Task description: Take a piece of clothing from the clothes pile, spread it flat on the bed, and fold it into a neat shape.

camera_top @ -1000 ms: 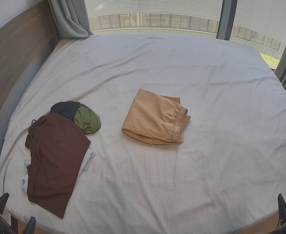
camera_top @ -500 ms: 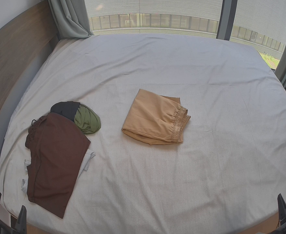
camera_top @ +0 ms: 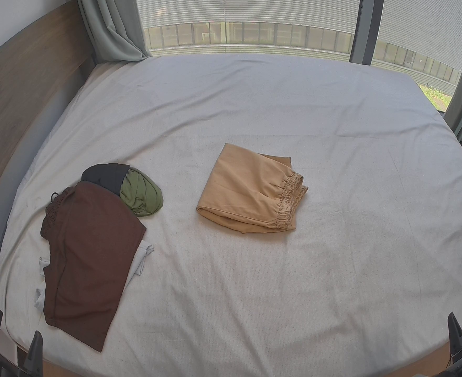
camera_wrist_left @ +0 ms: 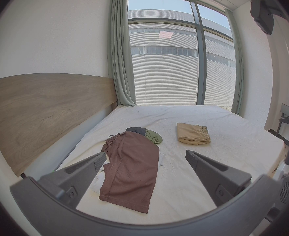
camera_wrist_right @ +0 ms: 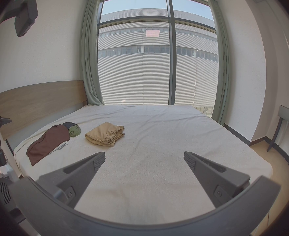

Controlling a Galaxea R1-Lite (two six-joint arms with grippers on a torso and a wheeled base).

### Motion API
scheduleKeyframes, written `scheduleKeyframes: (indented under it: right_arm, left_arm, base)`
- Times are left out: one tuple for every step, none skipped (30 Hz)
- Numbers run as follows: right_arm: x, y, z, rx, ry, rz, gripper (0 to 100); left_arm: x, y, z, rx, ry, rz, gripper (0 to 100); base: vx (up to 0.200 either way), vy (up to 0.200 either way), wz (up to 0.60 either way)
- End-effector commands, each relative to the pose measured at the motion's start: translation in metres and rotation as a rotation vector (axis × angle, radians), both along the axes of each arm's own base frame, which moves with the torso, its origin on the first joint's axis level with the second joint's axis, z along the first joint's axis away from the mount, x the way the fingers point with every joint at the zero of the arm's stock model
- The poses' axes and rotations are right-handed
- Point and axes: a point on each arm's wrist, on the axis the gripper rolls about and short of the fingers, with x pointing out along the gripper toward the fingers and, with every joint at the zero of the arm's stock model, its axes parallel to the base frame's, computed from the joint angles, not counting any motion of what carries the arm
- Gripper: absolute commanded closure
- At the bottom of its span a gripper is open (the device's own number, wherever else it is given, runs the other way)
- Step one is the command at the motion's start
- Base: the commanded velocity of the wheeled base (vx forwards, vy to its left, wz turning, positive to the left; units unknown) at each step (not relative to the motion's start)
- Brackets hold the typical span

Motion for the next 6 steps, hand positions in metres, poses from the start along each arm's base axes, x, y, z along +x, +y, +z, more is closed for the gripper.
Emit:
scheduleKeyframes:
  right_arm:
    - [0.0006,0.0,-0.0052,-0.001,0.01,0.002,0]
    - [0.0006,0.0,-0.0052,-0.001,0.01,0.001,0]
    - [0.0006,0.0,-0.0053,0.0,0.011,0.002,0]
    - [0.0005,0.0,-0.0049,0.0,0.01,0.001,0]
    - [0.0005,0.0,-0.0049,-0.001,0.01,0.001,0]
    - [0.0005,0.0,-0.0049,0.0,0.01,0.001,0]
  left_arm:
    - [0.0003,0.0,-0.0052,0.0,0.004,0.001,0]
    - [0.0003,0.0,-0.0052,0.0,0.004,0.001,0]
    - [0.0003,0.0,-0.0052,0.0,0.004,0.001,0]
    - [0.0003,0.0,-0.0052,0.0,0.004,0.001,0]
    - [0.0001,0.0,-0.0048,0.0,0.002,0.001,0]
    - [0.0003,0.0,-0.0052,0.0,0.004,0.001,0]
  base:
    - [0.0,0.0,0.0]
    - [0.0,0.0,0.0]
    - [0.0,0.0,0.0]
    - [0.0,0.0,0.0]
    - [0.0,0.0,0.0]
    - [0.0,0.0,0.0]
